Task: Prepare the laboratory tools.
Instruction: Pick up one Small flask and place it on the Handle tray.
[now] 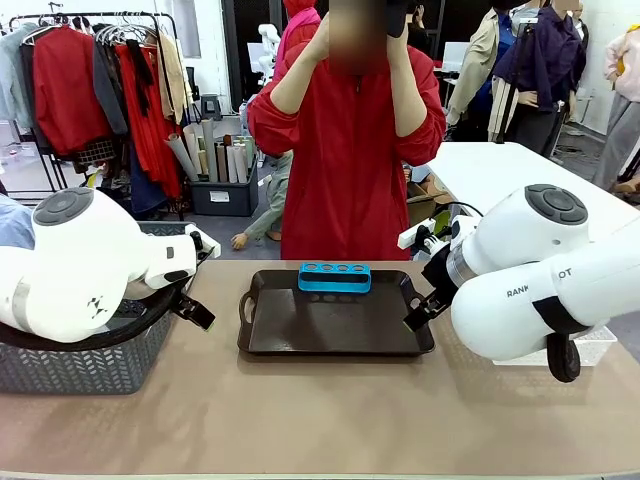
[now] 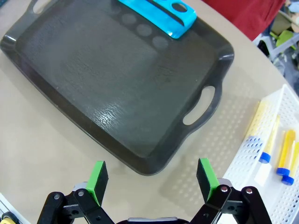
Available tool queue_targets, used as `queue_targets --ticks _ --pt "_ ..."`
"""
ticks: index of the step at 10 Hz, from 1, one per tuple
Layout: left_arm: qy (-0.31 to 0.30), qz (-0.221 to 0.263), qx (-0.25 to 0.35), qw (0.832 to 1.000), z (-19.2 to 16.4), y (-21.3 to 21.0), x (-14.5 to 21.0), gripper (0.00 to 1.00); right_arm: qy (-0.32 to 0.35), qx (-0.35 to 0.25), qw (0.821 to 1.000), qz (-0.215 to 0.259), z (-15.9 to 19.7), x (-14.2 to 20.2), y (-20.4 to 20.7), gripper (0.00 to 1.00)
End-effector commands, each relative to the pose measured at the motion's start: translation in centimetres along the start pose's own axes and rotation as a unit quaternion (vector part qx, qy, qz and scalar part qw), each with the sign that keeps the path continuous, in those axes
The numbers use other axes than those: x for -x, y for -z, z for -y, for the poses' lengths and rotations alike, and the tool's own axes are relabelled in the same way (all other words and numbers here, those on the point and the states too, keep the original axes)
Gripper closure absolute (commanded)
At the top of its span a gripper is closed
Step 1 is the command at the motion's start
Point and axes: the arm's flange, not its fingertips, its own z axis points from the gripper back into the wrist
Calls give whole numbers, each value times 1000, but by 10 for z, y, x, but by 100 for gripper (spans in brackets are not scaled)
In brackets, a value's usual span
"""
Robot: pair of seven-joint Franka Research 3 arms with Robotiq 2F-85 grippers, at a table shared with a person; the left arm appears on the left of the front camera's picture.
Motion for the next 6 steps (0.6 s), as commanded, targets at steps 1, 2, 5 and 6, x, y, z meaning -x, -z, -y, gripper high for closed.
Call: queue_targets --ticks 1,2,5,6 --pt "-1 0 0 1000 0 0 0 0 0 0 1000 0 0 0 0 0" --pt "-1 0 0 1000 0 0 0 0 0 0 1000 0 0 0 0 0" --pt "0 0 0 1000 0 0 0 0 4 -24 1000 -3 -5 -2 2 0" --pt "10 14 10 1000 0 -8 -3 0 4 -49 999 -9 -6 -4 -1 0"
